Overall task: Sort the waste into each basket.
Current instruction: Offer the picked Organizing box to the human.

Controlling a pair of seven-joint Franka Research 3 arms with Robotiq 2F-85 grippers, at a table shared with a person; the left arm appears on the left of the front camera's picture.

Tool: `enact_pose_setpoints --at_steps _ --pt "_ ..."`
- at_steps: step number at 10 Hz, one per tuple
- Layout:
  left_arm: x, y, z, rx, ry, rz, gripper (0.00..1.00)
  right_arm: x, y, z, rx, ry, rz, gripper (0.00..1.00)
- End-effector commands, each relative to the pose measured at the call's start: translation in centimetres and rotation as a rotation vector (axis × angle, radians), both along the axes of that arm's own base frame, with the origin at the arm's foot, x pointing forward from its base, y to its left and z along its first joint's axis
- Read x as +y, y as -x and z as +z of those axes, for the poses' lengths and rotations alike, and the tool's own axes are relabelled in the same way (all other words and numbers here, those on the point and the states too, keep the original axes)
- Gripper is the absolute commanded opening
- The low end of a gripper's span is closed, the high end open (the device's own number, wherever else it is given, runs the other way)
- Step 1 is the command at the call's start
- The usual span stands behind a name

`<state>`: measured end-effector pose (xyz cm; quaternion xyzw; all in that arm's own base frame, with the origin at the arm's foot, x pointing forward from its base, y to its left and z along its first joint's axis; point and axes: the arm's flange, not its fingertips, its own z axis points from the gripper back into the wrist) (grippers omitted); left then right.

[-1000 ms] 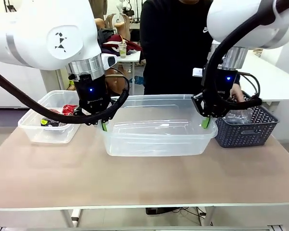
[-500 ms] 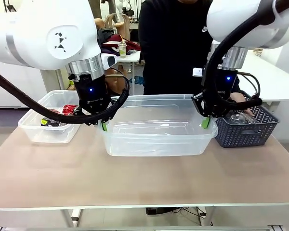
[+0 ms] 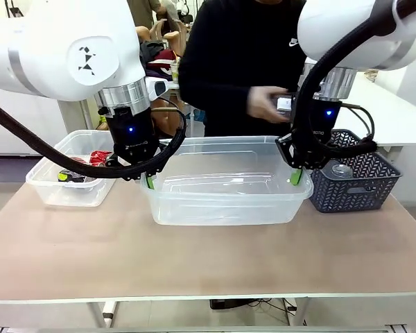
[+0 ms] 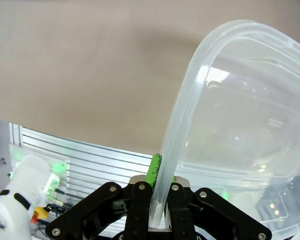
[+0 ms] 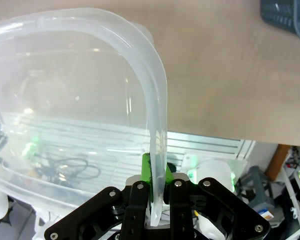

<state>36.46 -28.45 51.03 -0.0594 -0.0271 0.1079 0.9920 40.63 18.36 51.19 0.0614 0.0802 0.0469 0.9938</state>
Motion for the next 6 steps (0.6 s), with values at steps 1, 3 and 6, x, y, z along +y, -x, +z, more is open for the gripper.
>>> enact_pose_setpoints --at_steps 1,3,6 --pt "0.51 0.00 -0.13 -0.011 0.013 0.022 0.04 0.23 0.40 0.30 0.005 -0.010 0.012 0.05" --pt "0.51 0.00 -0.13 -0.011 0.013 0.022 0.04 0.23 0.40 0.30 0.005 -0.010 0.012 0.05" --pt "0.51 0.00 -0.13 -0.011 0.013 0.022 0.04 0.23 0.40 0.30 0.005 -0.010 0.012 0.05"
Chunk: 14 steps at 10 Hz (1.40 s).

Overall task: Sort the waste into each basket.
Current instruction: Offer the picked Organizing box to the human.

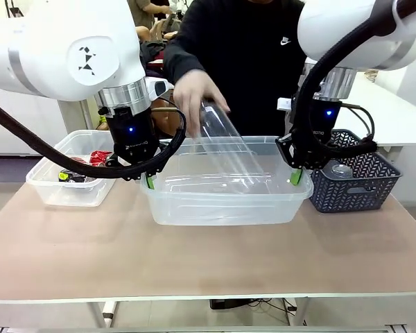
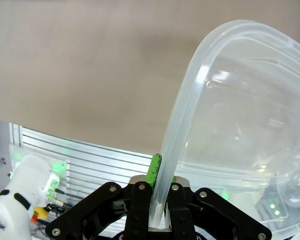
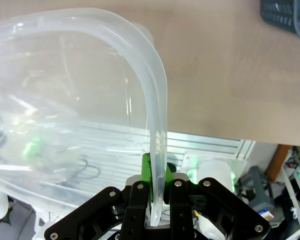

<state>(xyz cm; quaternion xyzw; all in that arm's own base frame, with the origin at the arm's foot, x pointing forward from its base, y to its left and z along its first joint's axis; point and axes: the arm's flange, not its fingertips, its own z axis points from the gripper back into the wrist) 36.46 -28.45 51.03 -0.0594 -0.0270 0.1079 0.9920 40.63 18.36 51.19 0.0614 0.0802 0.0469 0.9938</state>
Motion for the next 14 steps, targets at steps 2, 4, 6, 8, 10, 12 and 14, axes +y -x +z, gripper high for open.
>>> enact_pose_setpoints --at_steps 2,4,6,8,10,12,14 --pt "0.51 -0.01 -0.13 -0.012 0.013 0.022 0.04 0.23 0.40 0.30 0.005 -0.010 0.012 0.05" --pt "0.51 -0.01 -0.13 -0.012 0.013 0.022 0.04 0.23 0.40 0.30 0.005 -0.010 0.012 0.05" --pt "0.51 -0.01 -0.13 -0.012 0.013 0.022 0.04 0.23 0.40 0.30 0.005 -0.010 0.012 0.05" --pt "0.51 -0.01 -0.13 -0.012 0.013 0.022 0.04 0.23 0.40 0.30 0.005 -0.010 0.012 0.05" --pt "0.51 -0.01 -0.13 -0.012 0.013 0.022 0.04 0.23 0.40 0.30 0.005 -0.010 0.012 0.05" --pt "0.51 -0.01 -0.13 -0.012 0.013 0.022 0.04 0.23 0.40 0.30 0.005 -0.010 0.012 0.05" --pt "0.51 -0.01 -0.13 -0.012 0.013 0.022 0.04 0.23 0.40 0.30 0.005 -0.010 0.012 0.05"
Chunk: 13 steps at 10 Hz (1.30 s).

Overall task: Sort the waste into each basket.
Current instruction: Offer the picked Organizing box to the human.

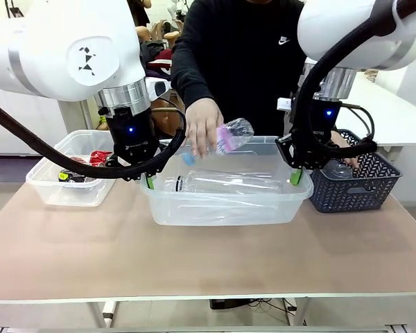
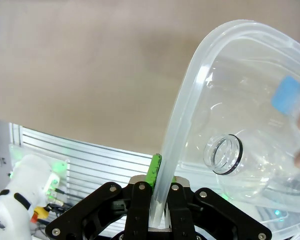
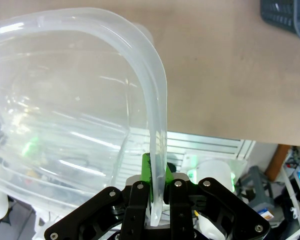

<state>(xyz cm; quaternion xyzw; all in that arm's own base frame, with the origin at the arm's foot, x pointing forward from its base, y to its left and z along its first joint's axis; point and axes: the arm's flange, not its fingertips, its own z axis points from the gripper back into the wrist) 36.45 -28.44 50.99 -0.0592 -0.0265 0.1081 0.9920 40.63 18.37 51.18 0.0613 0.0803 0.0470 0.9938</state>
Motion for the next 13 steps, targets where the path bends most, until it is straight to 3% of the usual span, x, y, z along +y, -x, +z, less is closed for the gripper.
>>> enact_pose_setpoints --at_steps 1,13 --pt "0.50 -0.01 -0.08 -0.013 0.014 0.022 0.04 0.22 0.40 0.31 0.005 -0.010 0.011 0.05" --pt "0.50 -0.01 -0.08 -0.013 0.014 0.022 0.04 0.22 0.40 0.31 0.005 -0.010 0.011 0.05"
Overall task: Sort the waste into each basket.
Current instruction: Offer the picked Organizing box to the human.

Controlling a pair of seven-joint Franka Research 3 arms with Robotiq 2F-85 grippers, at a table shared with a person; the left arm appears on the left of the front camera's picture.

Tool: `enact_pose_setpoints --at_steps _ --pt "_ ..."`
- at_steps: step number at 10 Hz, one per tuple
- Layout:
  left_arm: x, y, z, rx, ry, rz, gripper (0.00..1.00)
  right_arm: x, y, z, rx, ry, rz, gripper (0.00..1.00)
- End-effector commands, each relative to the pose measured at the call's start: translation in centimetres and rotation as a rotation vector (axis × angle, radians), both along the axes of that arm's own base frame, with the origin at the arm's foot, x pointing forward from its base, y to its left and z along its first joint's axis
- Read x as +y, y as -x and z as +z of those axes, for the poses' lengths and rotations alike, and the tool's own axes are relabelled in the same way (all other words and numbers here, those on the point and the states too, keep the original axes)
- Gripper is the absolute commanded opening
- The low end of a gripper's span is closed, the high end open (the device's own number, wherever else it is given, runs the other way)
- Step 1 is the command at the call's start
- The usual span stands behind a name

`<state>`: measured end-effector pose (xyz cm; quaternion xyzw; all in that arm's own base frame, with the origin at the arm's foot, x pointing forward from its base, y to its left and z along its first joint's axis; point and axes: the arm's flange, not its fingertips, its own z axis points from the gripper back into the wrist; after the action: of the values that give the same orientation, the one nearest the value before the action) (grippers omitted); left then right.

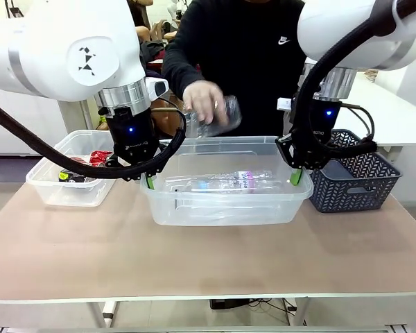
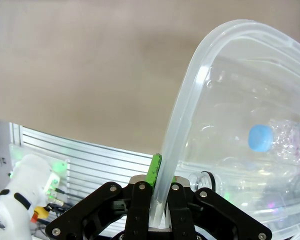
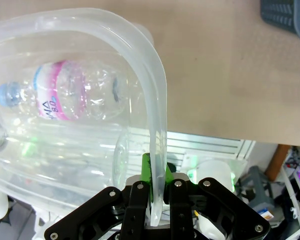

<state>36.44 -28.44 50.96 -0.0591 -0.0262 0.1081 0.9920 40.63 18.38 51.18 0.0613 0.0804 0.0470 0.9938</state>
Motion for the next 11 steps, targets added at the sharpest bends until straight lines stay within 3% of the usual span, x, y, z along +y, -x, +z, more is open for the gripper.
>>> enact_pose_setpoints --at_steps 1,11 --pt "0.49 -0.02 -0.06 -0.013 0.014 0.022 0.04 0.21 0.40 0.31 0.005 -0.010 0.011 0.05" --pt "0.49 -0.02 -0.06 -0.013 0.014 0.022 0.04 0.21 0.40 0.31 0.005 -0.010 0.011 0.05"
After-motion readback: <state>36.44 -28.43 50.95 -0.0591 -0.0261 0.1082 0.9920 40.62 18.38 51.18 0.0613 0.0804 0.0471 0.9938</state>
